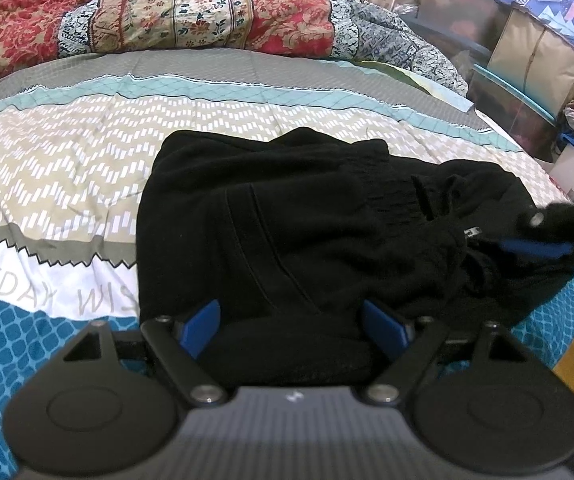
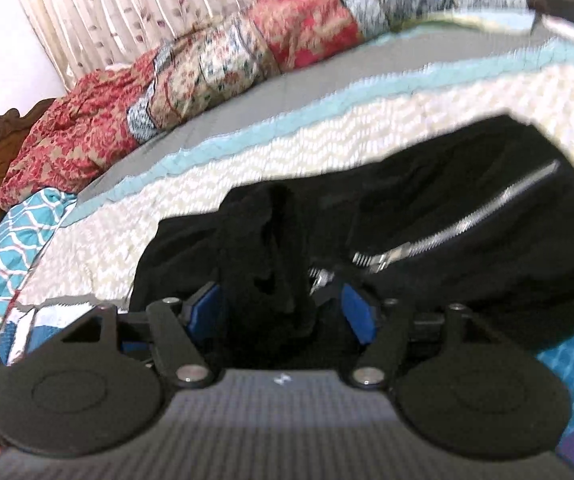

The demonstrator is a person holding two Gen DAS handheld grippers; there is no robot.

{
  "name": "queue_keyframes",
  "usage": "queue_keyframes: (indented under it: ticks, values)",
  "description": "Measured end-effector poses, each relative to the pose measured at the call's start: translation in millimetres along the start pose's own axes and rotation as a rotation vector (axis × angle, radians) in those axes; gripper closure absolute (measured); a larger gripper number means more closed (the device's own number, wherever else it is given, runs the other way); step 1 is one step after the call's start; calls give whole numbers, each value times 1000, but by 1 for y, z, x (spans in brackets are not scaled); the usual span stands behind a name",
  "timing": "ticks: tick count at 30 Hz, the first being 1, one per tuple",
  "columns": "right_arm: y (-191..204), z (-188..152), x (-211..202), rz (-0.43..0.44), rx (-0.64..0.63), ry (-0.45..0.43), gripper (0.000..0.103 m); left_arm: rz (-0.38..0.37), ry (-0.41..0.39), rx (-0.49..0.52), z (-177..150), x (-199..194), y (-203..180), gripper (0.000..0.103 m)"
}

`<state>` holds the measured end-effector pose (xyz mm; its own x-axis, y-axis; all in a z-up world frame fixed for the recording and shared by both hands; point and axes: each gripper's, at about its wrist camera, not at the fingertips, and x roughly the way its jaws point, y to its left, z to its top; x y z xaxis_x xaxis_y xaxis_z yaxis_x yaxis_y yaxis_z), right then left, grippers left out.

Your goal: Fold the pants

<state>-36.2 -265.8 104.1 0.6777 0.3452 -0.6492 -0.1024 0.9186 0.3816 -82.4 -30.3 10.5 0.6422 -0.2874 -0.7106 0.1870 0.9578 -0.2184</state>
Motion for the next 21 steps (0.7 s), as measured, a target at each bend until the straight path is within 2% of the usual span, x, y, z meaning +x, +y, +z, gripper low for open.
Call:
queue_keyframes:
  ticks: [4, 11, 13, 15, 17, 21]
  values:
    - [-16, 10, -10, -31, 28, -54, 34, -8, 8, -7, 2, 0, 1, 22]
    - [-87, 16, -44, -157, 208, -153, 34, -23, -18, -32, 11, -15, 8, 21]
    - [-108, 13, -53, -190, 266, -177, 31, -24, -48, -40, 16, -24, 8, 21]
    - [-129, 7, -59, -217, 337, -204, 22, -39, -82, -48, 23, -33, 7, 21]
    - [-147, 0, -62, -236, 415, -216, 19, -48, -102, -48, 30, -38, 5, 21]
    - [-175, -10, -53, -222, 528, -194, 19, -63, -108, -38, 44, -39, -4, 21]
